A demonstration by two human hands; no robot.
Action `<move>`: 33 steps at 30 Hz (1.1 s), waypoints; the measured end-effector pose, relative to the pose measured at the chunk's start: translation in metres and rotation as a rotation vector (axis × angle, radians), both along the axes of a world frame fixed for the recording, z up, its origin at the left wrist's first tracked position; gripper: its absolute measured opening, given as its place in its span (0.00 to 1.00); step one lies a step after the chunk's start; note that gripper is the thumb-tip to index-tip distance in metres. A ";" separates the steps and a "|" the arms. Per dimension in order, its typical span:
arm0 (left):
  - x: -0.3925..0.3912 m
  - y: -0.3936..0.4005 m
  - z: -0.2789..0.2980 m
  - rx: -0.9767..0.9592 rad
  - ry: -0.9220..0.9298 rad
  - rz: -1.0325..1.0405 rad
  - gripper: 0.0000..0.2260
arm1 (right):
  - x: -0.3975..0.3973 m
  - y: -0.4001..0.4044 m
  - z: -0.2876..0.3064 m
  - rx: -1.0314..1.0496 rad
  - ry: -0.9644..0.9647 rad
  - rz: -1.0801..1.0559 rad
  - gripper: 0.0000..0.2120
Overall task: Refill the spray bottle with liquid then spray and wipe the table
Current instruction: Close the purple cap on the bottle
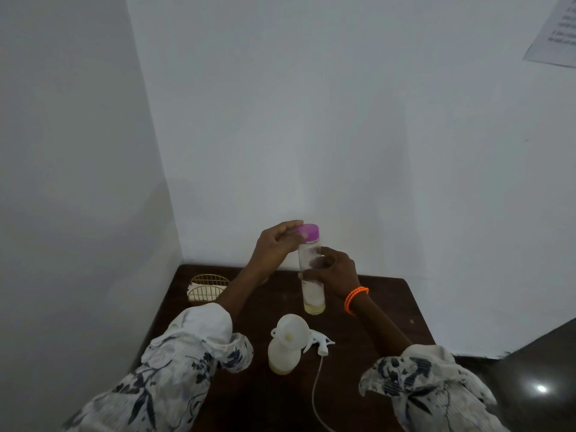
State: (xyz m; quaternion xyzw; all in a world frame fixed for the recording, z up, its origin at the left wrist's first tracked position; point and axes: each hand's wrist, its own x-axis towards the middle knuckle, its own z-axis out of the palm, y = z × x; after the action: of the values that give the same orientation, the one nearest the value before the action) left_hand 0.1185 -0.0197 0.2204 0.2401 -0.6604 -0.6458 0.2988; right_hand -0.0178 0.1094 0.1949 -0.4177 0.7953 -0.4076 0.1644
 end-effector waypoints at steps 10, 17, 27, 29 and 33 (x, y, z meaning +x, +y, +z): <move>-0.008 0.003 0.002 0.074 0.005 0.190 0.25 | 0.002 -0.007 0.003 -0.056 -0.053 -0.026 0.34; -0.010 0.004 0.003 0.085 0.046 0.147 0.17 | 0.003 -0.010 0.002 -0.072 -0.048 -0.017 0.32; -0.010 -0.006 0.001 0.029 0.007 0.146 0.12 | 0.006 -0.013 0.000 -0.085 -0.132 -0.034 0.33; -0.009 -0.004 0.000 0.032 0.015 0.128 0.14 | 0.006 -0.011 -0.003 -0.088 -0.144 -0.033 0.32; -0.008 0.002 0.002 0.018 0.011 0.076 0.24 | 0.012 -0.011 -0.002 -0.111 -0.140 -0.010 0.35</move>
State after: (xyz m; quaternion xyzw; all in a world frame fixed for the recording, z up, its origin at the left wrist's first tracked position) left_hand 0.1101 -0.0179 0.2219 0.2641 -0.6432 -0.6412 0.3247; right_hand -0.0059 0.0982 0.1925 -0.3925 0.7601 -0.4802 0.1940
